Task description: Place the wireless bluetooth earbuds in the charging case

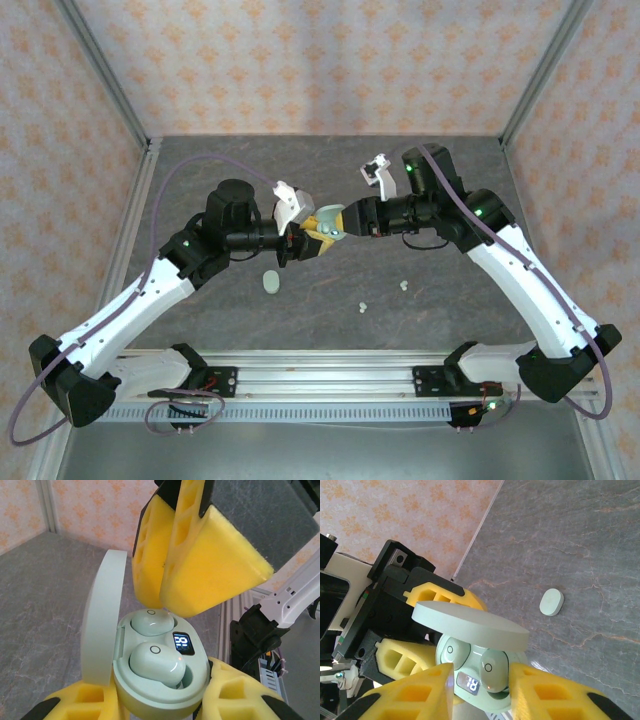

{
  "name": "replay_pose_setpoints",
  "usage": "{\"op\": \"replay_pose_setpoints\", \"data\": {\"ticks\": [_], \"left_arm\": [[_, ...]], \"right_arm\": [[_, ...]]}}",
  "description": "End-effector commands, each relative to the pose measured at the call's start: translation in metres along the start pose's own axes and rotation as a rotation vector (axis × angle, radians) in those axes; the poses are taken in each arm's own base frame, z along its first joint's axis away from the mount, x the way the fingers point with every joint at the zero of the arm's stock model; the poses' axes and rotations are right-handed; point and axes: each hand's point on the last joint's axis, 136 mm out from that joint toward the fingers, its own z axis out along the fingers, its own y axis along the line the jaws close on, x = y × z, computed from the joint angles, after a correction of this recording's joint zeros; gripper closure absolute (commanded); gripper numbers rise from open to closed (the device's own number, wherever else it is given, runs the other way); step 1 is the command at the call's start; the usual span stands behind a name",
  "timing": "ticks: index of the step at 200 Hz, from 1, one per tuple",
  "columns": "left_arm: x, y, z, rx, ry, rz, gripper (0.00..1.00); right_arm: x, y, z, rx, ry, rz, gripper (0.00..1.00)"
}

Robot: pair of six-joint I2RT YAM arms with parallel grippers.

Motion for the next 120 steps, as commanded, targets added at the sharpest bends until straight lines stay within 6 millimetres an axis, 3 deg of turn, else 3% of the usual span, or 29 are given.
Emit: {"op": "replay_pose_setpoints", "data": {"ticks": [1,37,72,86,91,120], "left_arm": [[-0.023,-0.009,-0.006,0.013,-0.066,0.057,0.87],[-0.023,-0.009,-0.006,0.010,-0.067,0.057,0.87],[-0.027,-0.008,-0.007,0.004,-0.078,0.061,0.87],[-0.029,-0.008,-0.007,0.001,-0.087,0.063,0.87],[-0.029,-0.008,-0.007,-0.001,-0.087,0.062,0.87],[-0.033,-0.009,-0.008,-0.001,-0.106,0.062,0.87]], "right_arm": [[-0.007,0.013,-0.012,-0.006,-0.039,-0.026,0.62],[-0.016,0.015,-0.025,0.033,-0.101,-0.022,0.55],[-0.025,0.001,-0.044,0.146,-0.203,0.042,0.49],[-0.026,-0.007,-0.039,0.161,-0.214,0.100,0.47],[-0.024,-0.002,-0.046,0.139,-0.237,0.106,0.46],[-0.021,0.004,-0.035,0.014,-0.253,0.214,0.42]]}}
